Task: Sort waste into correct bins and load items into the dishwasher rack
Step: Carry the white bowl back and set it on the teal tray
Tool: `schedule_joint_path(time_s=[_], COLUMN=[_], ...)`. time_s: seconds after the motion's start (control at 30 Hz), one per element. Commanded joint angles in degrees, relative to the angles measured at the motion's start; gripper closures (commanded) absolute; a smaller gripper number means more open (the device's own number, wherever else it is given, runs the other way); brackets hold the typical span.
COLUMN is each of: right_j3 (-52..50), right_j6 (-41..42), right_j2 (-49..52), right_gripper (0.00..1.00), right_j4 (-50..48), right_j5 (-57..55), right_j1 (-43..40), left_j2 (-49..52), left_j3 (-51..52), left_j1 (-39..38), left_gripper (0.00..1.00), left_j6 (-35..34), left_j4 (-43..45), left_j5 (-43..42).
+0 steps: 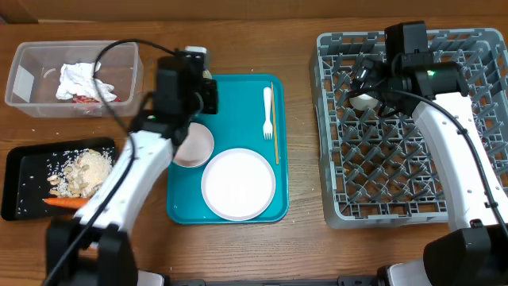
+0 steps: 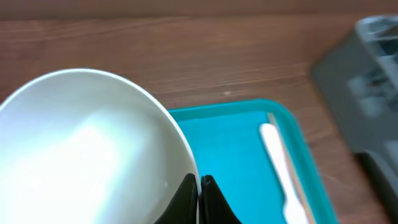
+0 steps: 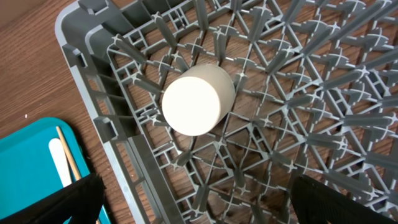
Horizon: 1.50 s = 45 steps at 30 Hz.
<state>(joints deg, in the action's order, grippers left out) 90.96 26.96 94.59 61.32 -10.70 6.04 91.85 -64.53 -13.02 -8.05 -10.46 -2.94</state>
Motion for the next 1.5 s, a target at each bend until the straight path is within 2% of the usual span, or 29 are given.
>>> schedule_joint_path(time_s=[0.0,0.23,0.5,0.57,0.67,0.73,0.77,0.8,0.83,0.97,1.1,1.17,1.23,1.4,1.47], right_j3=[0.13,0.13,0.13,0.13,0.13,0.13,0.13,0.13,0.13,0.13,0.13,0.13,0.13,0.13,0.13], right_j6=[0.09,0.09,0.09,0.09,0.09,0.07,0.09,0.09,0.09,0.09,0.07,0.09,0.09,0.09,0.09], right_j2=[-0.13,-0.13,-0.13,-0.13,-0.13,-0.13,-0.13,-0.13,-0.13,-0.13,-0.13,-0.13,-0.13,-0.13,-0.13], right_gripper=[0.0,0.0,0.0,0.0,0.0,0.0,0.0,0.0,0.0,0.0,0.0,0.0,0.0,0.0,0.0], right_j4=[-0.13,-0.13,-0.13,-0.13,-0.13,-0.13,-0.13,-0.13,-0.13,-0.13,-0.13,-0.13,-0.13,-0.13,-0.13], right_j5=[-0.17,-0.17,-0.17,-0.17,-0.17,-0.17,-0.17,-0.17,-0.17,-0.17,-0.17,-0.17,-0.17,-0.17,-0.17], right_j1=[0.0,0.0,0.0,0.0,0.0,0.0,0.0,0.0,0.0,0.0,0.0,-0.02,0.0,0.0,0.0], left_j2=[4.87,9.46,9.81,9.33,6.62,4.35,3.87,3.21,3.19,3.21,3.39,3.37,3.37,2.14,1.03], left_j3=[-0.46,-0.46,-0.46,-0.52,-2.19,-4.39,-4.98,-6.19,-7.21,-8.07,-8.04,-8.07,-8.07,-9.86,-11.26], left_j1=[-1.01,-1.01,-1.16,-1.42,-2.56,-4.07,-4.63,-6.01,-7.61,-11.87,-14.6,-15.56,-15.89,-12.9,-9.88], left_gripper=[0.96,0.89,0.82,0.75,0.62,0.41,0.37,0.27,0.01,0.0,0.0,0.0,0.0,0.0,0.0], left_j6=[0.61,0.59,0.55,0.55,0.5,0.5,0.52,0.37,0.31,0.31,0.31,0.31,-0.94,-18.6,-20.7], left_j4=[2.6,3.19,3.02,2.67,-1.05,-5.01,-5.86,-7.45,-9.09,-13.94,-14.1,-14.14,-15.19,-22.45,-25.88], left_j5=[10.64,10.62,10.36,10.19,3.98,-5.07,-7.54,-11.54,-13.42,-15.1,-15.19,-13.92,-9.01,17.27,24.15])
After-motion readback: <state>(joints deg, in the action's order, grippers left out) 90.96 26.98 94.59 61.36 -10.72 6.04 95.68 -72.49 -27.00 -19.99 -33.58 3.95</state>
